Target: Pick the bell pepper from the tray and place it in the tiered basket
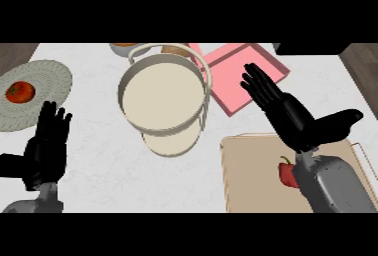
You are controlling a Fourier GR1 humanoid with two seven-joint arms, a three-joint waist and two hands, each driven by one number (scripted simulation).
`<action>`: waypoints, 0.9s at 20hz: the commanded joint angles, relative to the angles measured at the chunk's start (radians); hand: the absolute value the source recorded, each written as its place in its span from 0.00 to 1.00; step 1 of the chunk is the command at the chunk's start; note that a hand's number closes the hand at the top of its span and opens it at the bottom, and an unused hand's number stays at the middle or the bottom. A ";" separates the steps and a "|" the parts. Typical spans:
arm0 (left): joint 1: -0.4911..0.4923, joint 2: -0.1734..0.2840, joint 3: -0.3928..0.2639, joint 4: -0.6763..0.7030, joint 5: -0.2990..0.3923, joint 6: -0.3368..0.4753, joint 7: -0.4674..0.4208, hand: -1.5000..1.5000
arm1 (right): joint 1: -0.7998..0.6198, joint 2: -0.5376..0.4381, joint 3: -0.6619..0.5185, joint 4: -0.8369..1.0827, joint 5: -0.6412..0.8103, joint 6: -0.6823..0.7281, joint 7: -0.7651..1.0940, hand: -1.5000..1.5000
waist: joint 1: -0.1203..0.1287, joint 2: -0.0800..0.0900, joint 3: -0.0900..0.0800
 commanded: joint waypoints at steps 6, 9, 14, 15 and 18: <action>0.154 0.098 -0.078 0.091 -0.159 0.014 0.027 0.50 | 0.171 -0.194 -0.419 -0.084 0.178 -0.331 -0.199 1.00 | -0.144 -0.009 0.032; 0.178 0.057 -0.092 0.097 -0.149 0.026 0.023 0.50 | 0.283 -0.069 -0.589 0.061 0.130 -0.591 -0.094 0.00 | -0.182 0.008 0.035; 0.211 0.025 -0.201 0.092 -0.233 0.034 0.008 0.50 | 0.483 0.101 -0.724 -0.127 0.046 -0.659 -0.333 0.00 | -0.078 -0.005 0.028; 0.212 0.032 -0.212 0.084 -0.239 0.023 0.016 0.50 | 0.556 0.150 -0.719 -0.156 0.033 -0.606 -0.427 0.00 | -0.053 -0.002 0.028; 0.127 0.008 -0.230 0.122 -0.262 0.031 0.049 0.50 | 0.791 0.206 -0.656 -0.332 0.044 -0.521 -0.365 0.00 | -0.021 0.005 0.025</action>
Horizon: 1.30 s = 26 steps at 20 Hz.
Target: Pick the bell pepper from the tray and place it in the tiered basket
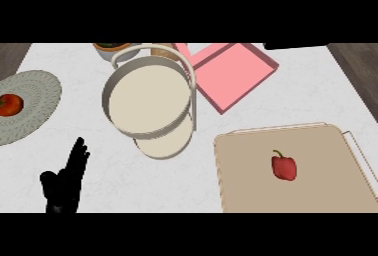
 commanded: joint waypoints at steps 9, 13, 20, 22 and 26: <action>-0.054 0.010 -0.041 -0.011 -0.049 -0.013 0.042 0.50 | 0.534 -0.140 0.261 -0.342 0.344 0.145 0.369 0.00 | 0.091 0.015 -0.007; -0.040 -0.019 -0.080 0.003 -0.071 -0.017 0.013 0.50 | 0.569 -0.207 0.307 -0.454 0.538 0.110 0.613 0.00 | 0.115 0.023 -0.008; -0.070 -0.043 -0.073 0.037 -0.082 -0.018 0.027 0.50 | 0.407 -0.194 0.451 -0.576 0.909 0.122 1.050 0.00 | 0.116 0.017 -0.004; -0.110 -0.059 -0.070 0.054 -0.087 -0.019 0.036 0.50 | 0.368 -0.156 0.529 -0.571 1.010 0.150 1.123 0.00 | 0.109 0.015 -0.003; -0.098 -0.057 -0.066 0.047 -0.106 -0.013 0.057 0.50 | 0.175 -0.169 0.551 -0.463 1.115 0.223 1.236 0.00 | 0.108 0.013 -0.002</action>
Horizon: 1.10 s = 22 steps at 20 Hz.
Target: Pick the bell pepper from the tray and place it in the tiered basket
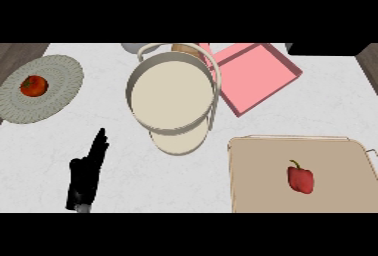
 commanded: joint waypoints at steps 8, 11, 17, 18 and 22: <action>0.013 -0.009 0.013 -0.012 -0.003 -0.035 0.000 0.50 | -0.273 0.087 0.143 0.166 0.260 0.255 0.328 0.00 | -0.002 -0.003 0.001; 0.005 -0.018 0.061 0.065 0.008 -0.051 -0.066 0.50 | -0.234 0.075 0.083 0.112 0.167 0.301 0.280 0.00 | -0.016 -0.005 0.002; 0.034 -0.051 0.021 0.022 -0.056 -0.025 -0.034 0.50 | -0.396 0.178 0.116 0.219 0.252 0.333 0.321 0.00 | -0.012 -0.005 0.002; 0.016 -0.066 0.005 -0.018 -0.065 0.005 0.017 0.50 | -0.473 0.203 0.097 0.357 0.264 0.294 0.304 0.00 | -0.006 -0.004 0.002; 0.021 -0.013 0.049 -0.036 -0.036 -0.046 0.020 0.50 | -0.402 0.216 0.115 0.328 0.253 0.371 0.328 0.00 | -0.010 -0.005 0.002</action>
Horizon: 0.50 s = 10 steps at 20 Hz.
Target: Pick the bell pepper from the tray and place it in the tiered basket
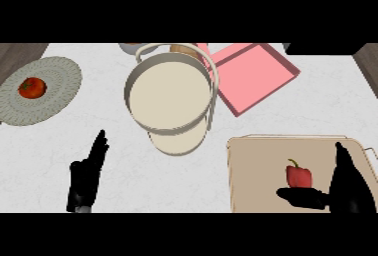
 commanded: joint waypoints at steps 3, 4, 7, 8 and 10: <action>0.021 0.001 0.004 -0.026 -0.012 -0.004 0.006 0.50 | -0.006 0.016 -0.027 -0.018 -0.035 0.167 0.149 0.00 | -0.004 -0.001 0.000; 0.021 -0.002 0.000 -0.058 -0.020 0.020 0.056 0.50 | -0.008 0.021 -0.051 0.053 -0.049 0.134 0.106 0.00 | -0.001 -0.001 0.001; -0.005 -0.005 0.023 0.011 -0.013 -0.018 0.004 0.50 | -0.080 0.046 -0.064 0.037 -0.050 0.184 0.157 0.00 | -0.003 0.000 0.000; -0.001 -0.031 0.000 0.002 -0.033 0.010 0.016 0.50 | -0.117 0.060 -0.063 0.079 -0.039 0.180 0.163 0.00 | -0.001 0.000 0.000; -0.024 -0.014 0.042 0.062 0.001 -0.042 -0.039 0.50 | -0.051 0.049 -0.098 0.131 -0.067 0.144 0.070 0.00 | -0.005 0.001 0.000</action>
